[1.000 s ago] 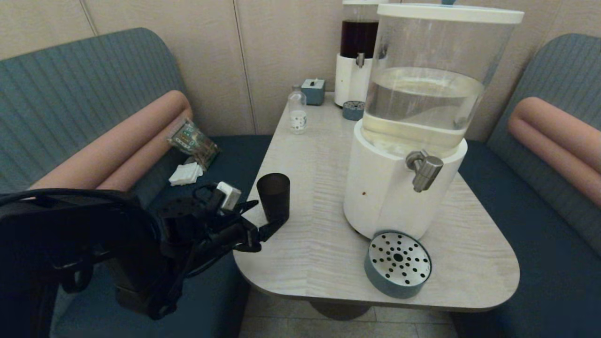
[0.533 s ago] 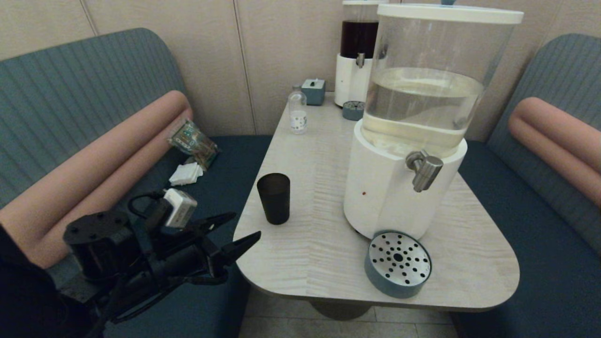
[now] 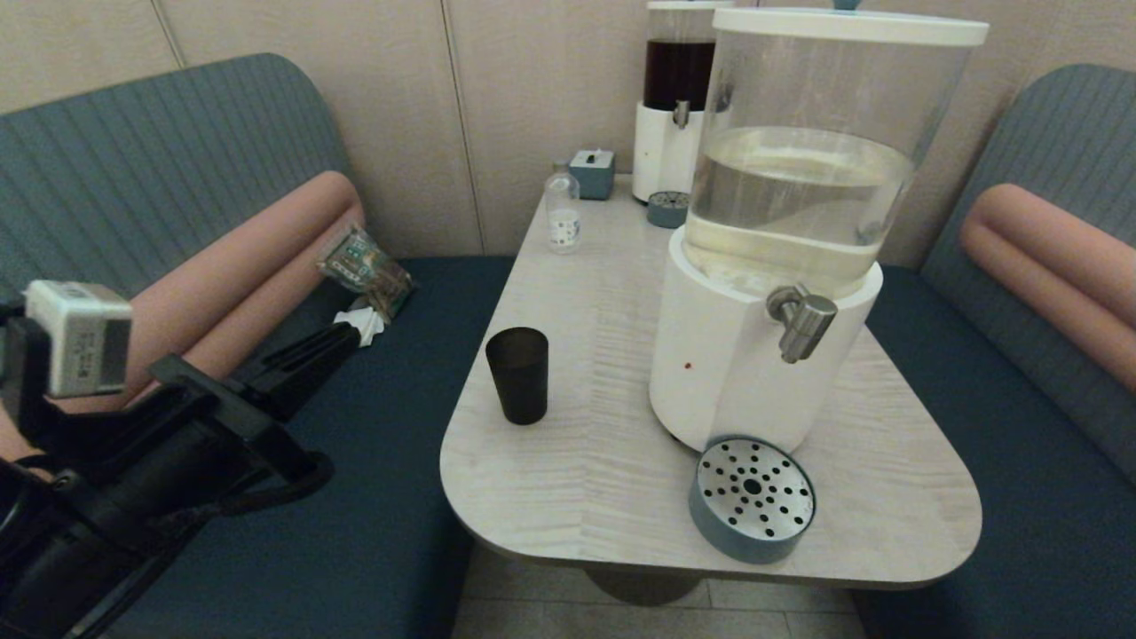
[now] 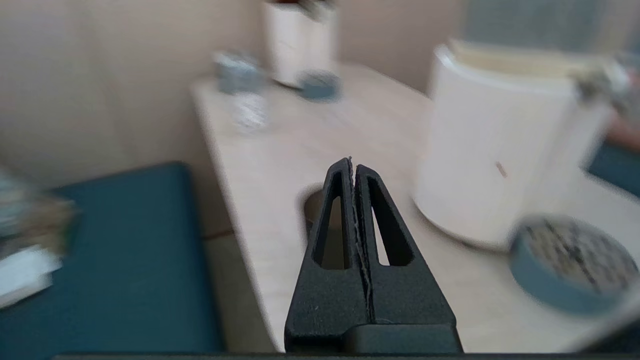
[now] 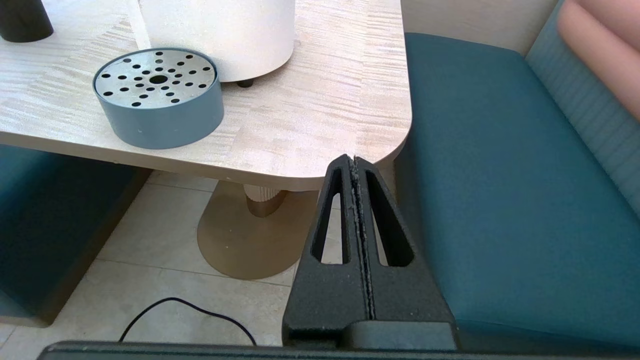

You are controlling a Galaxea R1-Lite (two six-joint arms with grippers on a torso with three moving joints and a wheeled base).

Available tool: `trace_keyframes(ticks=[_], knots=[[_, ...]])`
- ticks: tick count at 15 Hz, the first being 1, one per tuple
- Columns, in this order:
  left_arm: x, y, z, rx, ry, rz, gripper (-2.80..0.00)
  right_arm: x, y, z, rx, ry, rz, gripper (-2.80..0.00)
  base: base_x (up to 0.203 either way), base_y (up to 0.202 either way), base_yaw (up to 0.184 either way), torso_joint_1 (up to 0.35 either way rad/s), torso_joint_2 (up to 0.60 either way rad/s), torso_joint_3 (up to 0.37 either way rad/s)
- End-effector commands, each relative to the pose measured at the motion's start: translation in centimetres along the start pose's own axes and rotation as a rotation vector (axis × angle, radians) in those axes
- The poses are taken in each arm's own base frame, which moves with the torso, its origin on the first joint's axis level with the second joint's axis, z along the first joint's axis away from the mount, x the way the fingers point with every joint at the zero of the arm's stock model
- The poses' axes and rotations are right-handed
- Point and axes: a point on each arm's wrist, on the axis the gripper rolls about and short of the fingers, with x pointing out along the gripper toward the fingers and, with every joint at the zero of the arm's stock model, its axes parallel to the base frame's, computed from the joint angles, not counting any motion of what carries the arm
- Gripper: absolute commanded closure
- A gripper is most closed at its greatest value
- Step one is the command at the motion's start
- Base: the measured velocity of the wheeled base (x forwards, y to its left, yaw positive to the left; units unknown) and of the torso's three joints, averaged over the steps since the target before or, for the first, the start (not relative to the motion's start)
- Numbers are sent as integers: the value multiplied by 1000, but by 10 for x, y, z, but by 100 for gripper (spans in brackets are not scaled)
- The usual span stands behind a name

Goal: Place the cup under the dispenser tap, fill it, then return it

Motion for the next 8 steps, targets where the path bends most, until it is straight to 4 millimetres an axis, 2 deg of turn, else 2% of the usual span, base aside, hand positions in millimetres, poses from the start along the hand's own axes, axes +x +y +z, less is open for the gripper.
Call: trace_keyframes(ticks=[1, 5, 8], knots=[[-23, -4, 28, 5, -107, 62, 0, 1, 0, -4, -1, 13, 1, 0, 0, 0, 0, 0, 0, 0], [-70, 0, 51, 39, -225, 244, 0, 1, 0, -4, -1, 13, 1, 0, 0, 0, 0, 0, 0, 0], [-111, -13, 66, 90, -294, 269, 0, 1, 0, -4, -1, 13, 2, 0, 0, 0, 0, 0, 0, 0]])
